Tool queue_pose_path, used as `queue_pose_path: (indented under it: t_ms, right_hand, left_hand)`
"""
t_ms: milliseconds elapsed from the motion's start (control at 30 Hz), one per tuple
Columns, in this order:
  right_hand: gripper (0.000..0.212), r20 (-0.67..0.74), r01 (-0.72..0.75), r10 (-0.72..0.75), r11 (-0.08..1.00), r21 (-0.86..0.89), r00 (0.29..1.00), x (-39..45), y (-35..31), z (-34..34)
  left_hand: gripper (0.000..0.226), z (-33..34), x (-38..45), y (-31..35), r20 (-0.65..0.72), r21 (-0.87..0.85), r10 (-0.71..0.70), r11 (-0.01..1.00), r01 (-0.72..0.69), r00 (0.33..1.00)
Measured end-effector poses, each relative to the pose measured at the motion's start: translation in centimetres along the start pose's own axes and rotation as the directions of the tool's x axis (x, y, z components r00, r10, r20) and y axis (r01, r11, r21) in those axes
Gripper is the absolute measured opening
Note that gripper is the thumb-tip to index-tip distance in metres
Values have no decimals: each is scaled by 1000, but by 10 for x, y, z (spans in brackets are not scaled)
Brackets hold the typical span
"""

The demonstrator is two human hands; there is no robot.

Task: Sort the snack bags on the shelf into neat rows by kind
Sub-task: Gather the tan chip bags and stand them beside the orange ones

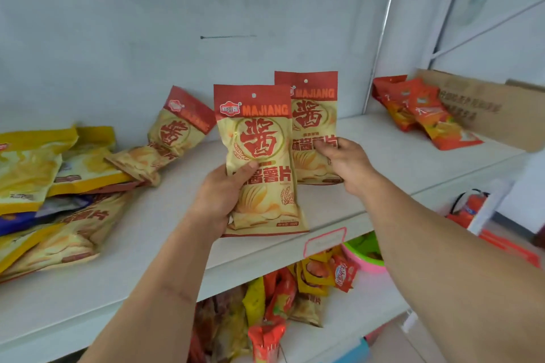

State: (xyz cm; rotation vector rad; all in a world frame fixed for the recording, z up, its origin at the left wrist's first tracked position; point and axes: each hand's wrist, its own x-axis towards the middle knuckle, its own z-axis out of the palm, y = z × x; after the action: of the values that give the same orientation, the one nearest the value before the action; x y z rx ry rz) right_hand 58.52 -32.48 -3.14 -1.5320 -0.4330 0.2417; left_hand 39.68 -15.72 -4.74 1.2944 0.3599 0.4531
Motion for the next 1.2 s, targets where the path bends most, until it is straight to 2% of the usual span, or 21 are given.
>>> queue_pose_path:
  t_ms: [233,467,900,1133,1200]
  right_hand:
    - [9,-14,-16,16,999,-41,1000,67,5,-115]
    - [8,-8,-22,22,997,-71,1000,135,20,-180]
    - [8,51,-40,48,989,-144,998,255,42,-210]
    - [5,172,7,18,989,-146,985,305,63,-214]
    - [11,190,12,24,983,-185,982,317,67,-215]
  left_hand:
    - [35,111,56,-31,-24,4,-50,999,50,998]
    - [34,184,107,-47,-48,-2,-78,997,78,996]
    - [35,227,212,-40,-43,31,-50,998,51,998]
    - [36,251,236,-53,-140,59,-49,997,58,989]
    - [37,259,239,-55,-180,54,-44,997,55,983]
